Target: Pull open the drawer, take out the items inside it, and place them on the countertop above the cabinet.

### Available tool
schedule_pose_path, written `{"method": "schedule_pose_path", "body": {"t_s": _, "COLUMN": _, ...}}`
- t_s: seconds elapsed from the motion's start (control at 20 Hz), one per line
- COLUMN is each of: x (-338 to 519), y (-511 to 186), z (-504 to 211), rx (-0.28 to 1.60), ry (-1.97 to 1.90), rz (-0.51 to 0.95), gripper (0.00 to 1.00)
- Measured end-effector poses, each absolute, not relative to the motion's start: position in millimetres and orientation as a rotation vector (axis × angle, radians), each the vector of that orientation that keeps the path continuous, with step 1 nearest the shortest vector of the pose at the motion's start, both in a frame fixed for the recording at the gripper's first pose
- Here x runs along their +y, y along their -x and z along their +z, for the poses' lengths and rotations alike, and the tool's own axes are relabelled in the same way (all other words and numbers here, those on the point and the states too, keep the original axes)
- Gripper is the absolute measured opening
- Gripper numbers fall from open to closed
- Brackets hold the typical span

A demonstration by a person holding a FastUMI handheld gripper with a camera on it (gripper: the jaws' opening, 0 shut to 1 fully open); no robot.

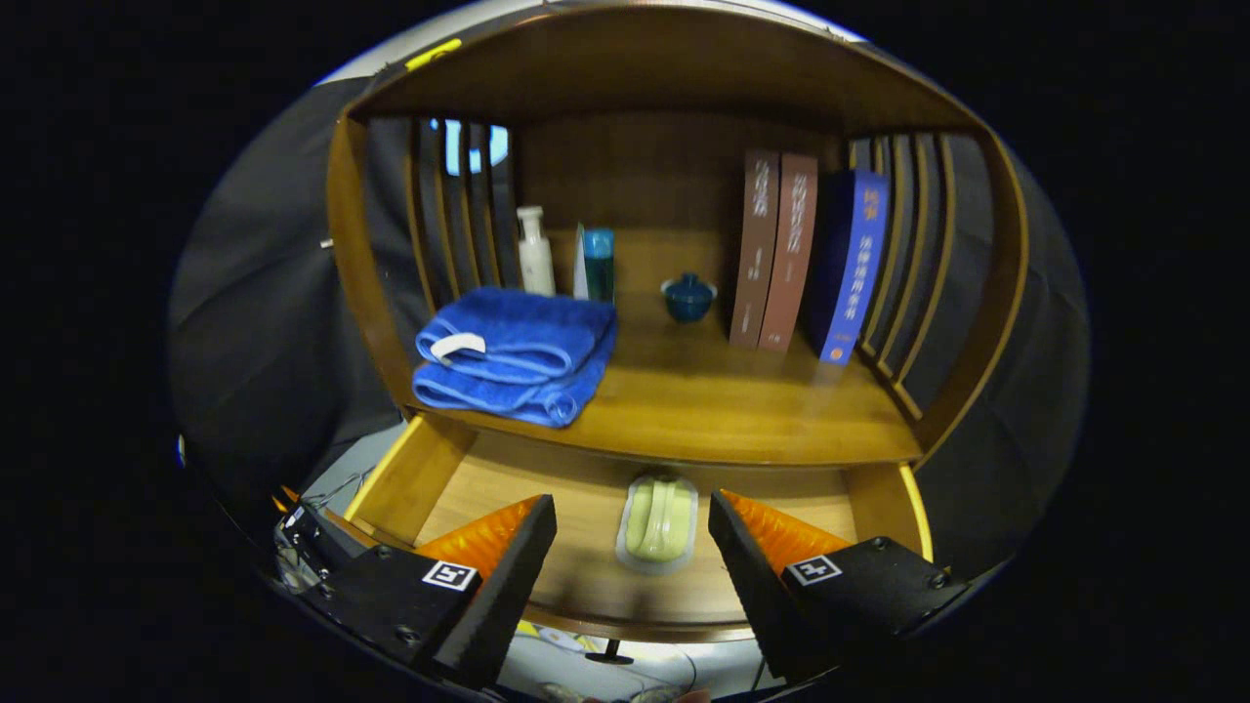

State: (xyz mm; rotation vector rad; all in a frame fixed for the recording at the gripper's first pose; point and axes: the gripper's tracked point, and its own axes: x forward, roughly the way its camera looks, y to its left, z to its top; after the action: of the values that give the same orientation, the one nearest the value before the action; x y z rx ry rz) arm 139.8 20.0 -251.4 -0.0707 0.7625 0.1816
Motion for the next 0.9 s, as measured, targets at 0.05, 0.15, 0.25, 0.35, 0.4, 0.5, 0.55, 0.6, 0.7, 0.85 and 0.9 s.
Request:
{"method": "schedule_pose_path", "body": {"t_s": 0.05, "x": 20, "y": -144, "z": -267, "rx": 0.818, "ry": 0.066, "rz": 0.176, "gripper": 0.99}}
{"method": "schedule_pose_path", "body": {"t_s": 0.15, "x": 22, "y": -149, "z": -300, "rx": 0.933, "ry": 0.049, "rz": 0.162, "gripper": 0.99}}
{"method": "schedule_pose_path", "body": {"t_s": 0.25, "x": 18, "y": -157, "z": -326, "rx": 1.006, "ry": 0.076, "rz": 0.132, "gripper": 0.96}}
{"method": "schedule_pose_path", "body": {"t_s": 0.35, "x": 11, "y": -171, "z": -345, "rx": 1.035, "ry": 0.094, "rz": 0.09, "gripper": 0.84}}
{"method": "schedule_pose_path", "body": {"t_s": 0.4, "x": 8, "y": -175, "z": -356, "rx": 1.057, "ry": 0.099, "rz": 0.068, "gripper": 0.8}}
{"method": "schedule_pose_path", "body": {"t_s": 0.5, "x": 0, "y": -180, "z": -369, "rx": 1.081, "ry": 0.101, "rz": 0.022, "gripper": 0.5}}
{"method": "schedule_pose_path", "body": {"t_s": 0.55, "x": -6, "y": -183, "z": -374, "rx": 1.085, "ry": 0.114, "rz": 0.006, "gripper": 0.35}}
{"method": "schedule_pose_path", "body": {"t_s": 0.6, "x": -3, "y": -181, "z": -376, "rx": 1.104, "ry": 0.104, "rz": 0.023, "gripper": 0.31}}
{"method": "schedule_pose_path", "body": {"t_s": 0.7, "x": -3, "y": -184, "z": -375, "rx": 1.097, "ry": 0.09, "rz": 0.026, "gripper": 0.23}}
{"method": "schedule_pose_path", "body": {"t_s": 0.85, "x": -8, "y": -183, "z": -377, "rx": 1.079, "ry": 0.077, "rz": 0.031, "gripper": 0.1}}
{"method": "schedule_pose_path", "body": {"t_s": 0.9, "x": -6, "y": -182, "z": -370, "rx": 1.075, "ry": 0.058, "rz": 0.033, "gripper": 0.1}}
